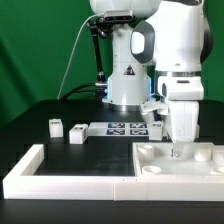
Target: Assemble one leg
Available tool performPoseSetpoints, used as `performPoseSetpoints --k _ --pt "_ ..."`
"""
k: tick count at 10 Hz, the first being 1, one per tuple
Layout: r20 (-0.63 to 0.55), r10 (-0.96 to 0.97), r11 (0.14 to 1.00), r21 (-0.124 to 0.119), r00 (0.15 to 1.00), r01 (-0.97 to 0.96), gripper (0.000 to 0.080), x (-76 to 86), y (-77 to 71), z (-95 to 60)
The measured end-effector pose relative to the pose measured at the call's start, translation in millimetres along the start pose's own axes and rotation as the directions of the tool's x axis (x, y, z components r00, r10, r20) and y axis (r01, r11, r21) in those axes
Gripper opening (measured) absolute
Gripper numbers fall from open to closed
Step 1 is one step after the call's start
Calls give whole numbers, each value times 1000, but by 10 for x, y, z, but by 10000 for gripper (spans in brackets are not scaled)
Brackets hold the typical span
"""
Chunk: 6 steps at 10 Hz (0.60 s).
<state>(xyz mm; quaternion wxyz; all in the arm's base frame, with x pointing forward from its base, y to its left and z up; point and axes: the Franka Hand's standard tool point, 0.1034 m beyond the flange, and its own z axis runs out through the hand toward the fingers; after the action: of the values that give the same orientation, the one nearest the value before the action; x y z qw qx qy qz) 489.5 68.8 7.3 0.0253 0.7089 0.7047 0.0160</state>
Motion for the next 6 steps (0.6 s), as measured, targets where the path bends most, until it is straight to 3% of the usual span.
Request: performPoseSetpoints --k 1,5,6 --pt "0 0 1000 0 1000 0 640 0 0 0" --pt "0 0 1000 0 1000 0 649 -2 -1 -5" --pt "3 20 1000 -5 1000 -20 649 4 -24 -95"
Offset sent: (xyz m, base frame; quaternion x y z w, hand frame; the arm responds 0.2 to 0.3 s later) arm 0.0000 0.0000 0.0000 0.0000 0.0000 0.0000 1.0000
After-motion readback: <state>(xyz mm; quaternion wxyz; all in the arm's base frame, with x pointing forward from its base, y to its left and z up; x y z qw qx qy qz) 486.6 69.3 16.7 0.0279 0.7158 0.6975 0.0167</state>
